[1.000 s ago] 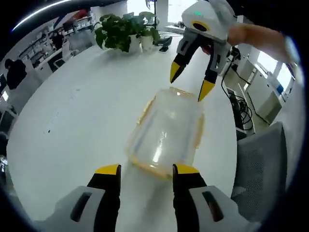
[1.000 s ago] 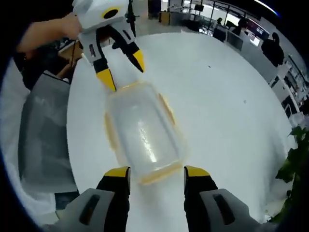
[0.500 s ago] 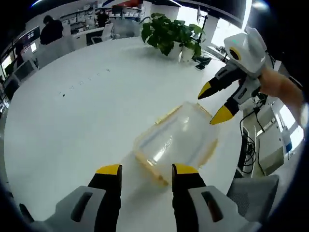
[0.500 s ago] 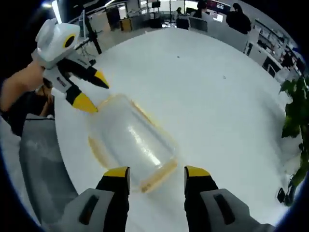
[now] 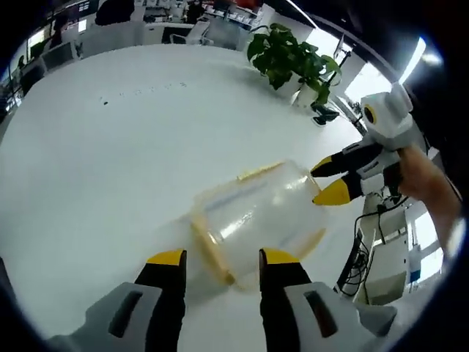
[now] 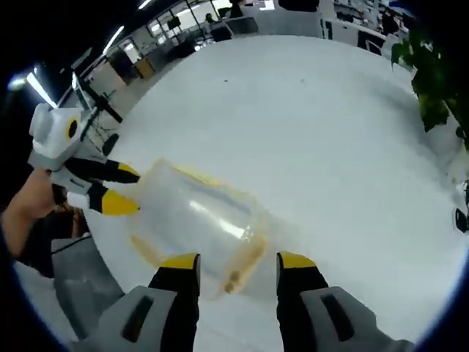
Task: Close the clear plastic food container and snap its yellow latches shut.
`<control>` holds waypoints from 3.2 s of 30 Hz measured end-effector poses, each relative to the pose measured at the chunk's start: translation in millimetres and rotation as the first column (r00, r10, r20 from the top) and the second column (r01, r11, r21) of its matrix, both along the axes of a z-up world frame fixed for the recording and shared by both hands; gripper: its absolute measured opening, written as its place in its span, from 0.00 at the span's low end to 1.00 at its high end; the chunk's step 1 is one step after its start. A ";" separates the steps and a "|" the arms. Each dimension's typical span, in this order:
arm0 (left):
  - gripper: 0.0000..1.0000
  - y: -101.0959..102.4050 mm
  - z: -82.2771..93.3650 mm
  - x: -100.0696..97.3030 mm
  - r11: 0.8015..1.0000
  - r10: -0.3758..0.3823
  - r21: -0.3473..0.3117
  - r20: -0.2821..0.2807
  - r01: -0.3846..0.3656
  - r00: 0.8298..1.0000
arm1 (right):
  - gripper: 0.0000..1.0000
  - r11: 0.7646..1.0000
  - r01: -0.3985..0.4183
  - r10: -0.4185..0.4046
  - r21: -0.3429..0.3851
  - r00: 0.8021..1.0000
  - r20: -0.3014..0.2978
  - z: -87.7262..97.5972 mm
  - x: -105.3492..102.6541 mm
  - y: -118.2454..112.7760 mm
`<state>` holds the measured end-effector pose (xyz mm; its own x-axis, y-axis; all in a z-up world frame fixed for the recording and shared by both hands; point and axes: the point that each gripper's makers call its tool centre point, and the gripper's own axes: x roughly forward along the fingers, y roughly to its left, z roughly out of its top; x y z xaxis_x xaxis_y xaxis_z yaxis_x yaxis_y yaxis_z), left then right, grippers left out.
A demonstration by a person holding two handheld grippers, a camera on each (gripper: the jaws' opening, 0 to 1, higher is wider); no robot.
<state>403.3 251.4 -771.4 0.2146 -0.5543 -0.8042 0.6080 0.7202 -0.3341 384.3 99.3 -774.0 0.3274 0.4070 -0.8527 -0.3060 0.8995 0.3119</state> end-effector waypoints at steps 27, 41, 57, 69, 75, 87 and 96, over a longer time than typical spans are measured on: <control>0.28 -2.1 1.2 -4.0 0.998 0.018 -0.065 -0.043 -0.021 0.999 | 0.35 0.995 0.053 -0.050 0.084 0.998 -0.033 -1.9 -3.5 11.2; 0.37 4.8 0.8 2.7 0.999 -0.042 -0.003 0.016 0.042 0.999 | 0.41 0.997 -0.071 0.071 0.016 0.997 -0.007 -1.8 -6.2 9.2; 0.38 -0.5 10.8 -1.1 0.971 -0.240 0.041 0.101 0.237 0.966 | 0.40 0.970 -0.236 0.237 -0.063 0.971 0.012 7.3 -5.0 6.0; 0.37 -2.8 18.3 -4.1 0.904 -0.425 0.128 0.172 0.407 0.889 | 0.39 0.922 -0.364 0.371 -0.130 0.928 0.031 14.5 -4.2 7.7; 0.36 -7.4 25.6 -2.0 0.892 -0.452 0.107 0.189 0.439 0.872 | 0.39 0.863 -0.467 0.484 -0.195 0.874 0.048 15.9 -3.8 10.9; 0.36 -7.6 25.4 0.1 0.806 -0.591 0.200 0.228 0.557 0.774 | 0.38 0.750 -0.599 0.631 -0.278 0.775 0.032 16.2 -2.5 13.9; 0.36 -6.4 21.7 1.3 0.733 -0.679 0.273 0.232 0.623 0.697 | 0.38 0.656 -0.685 0.722 -0.318 0.691 0.001 15.1 -6.1 16.1</control>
<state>404.6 245.0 -749.8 0.0895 -0.5156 -0.8521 0.9912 0.1300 0.0255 378.2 115.4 -758.9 0.1441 0.3162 -0.9377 -0.8994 0.4371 0.0092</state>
